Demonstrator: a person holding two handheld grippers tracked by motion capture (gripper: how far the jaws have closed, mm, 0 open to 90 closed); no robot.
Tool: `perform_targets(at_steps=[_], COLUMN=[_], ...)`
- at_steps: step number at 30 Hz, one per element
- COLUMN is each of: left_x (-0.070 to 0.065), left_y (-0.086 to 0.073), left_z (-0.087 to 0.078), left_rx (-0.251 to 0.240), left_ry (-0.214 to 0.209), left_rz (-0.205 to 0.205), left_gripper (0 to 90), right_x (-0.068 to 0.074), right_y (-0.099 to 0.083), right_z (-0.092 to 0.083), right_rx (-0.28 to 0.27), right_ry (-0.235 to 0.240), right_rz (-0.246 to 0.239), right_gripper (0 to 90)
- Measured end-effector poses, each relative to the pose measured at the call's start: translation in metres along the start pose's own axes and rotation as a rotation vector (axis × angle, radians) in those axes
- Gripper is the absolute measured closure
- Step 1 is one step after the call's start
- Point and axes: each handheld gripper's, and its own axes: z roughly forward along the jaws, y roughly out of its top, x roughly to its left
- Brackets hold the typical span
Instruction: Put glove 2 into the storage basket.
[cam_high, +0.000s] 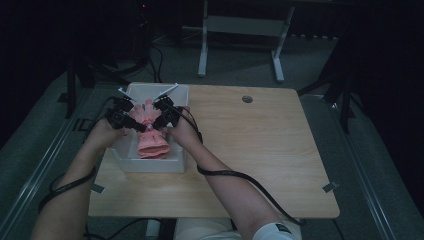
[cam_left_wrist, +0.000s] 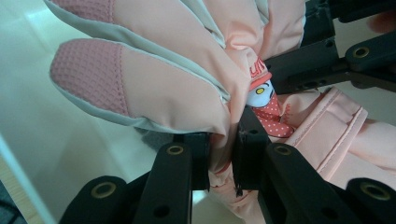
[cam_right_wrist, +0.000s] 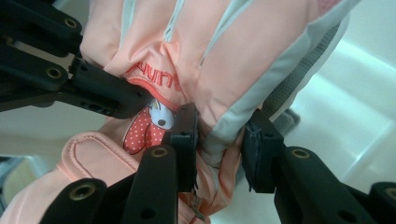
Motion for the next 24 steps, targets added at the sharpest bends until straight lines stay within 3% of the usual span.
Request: perform_targets(at_steps=[8,12,14,17,18,19,24], left_x=[-0.006,-0.009,-0.012,-0.017,-0.017,-0.02,-0.022], left_y=[0.005,0.006,0.005,0.003,0.003,0.001,-0.001], left_z=[0.008,0.01,0.008,0.007,0.007,0.006,0.003], left_rx=[0.072,0.097,0.086,0.061,0.061,0.046,0.026], left_ry=[0.058,0.095,0.112,0.176,0.176,0.211,0.243], left_rz=[0.018,0.03,0.046,0.059,0.059,0.067,0.061], left_gripper=[76.0,69.1,66.3,63.5,61.9,58.3,52.2], right_x=[0.002,0.003,0.003,0.003,0.003,0.002,0.0], right_y=[0.002,0.003,0.004,0.004,0.004,0.004,0.003], right_z=[0.005,0.008,0.008,0.008,0.008,0.007,0.003], right_rx=[0.062,0.09,0.095,0.091,0.091,0.084,0.039], right_ry=[-0.032,-0.048,-0.055,-0.059,-0.059,-0.06,-0.046], right_rz=[0.0,0.0,-0.002,0.007,0.007,0.012,0.009], right_gripper=[67.9,63.1,61.0,57.9,57.9,56.7,53.3])
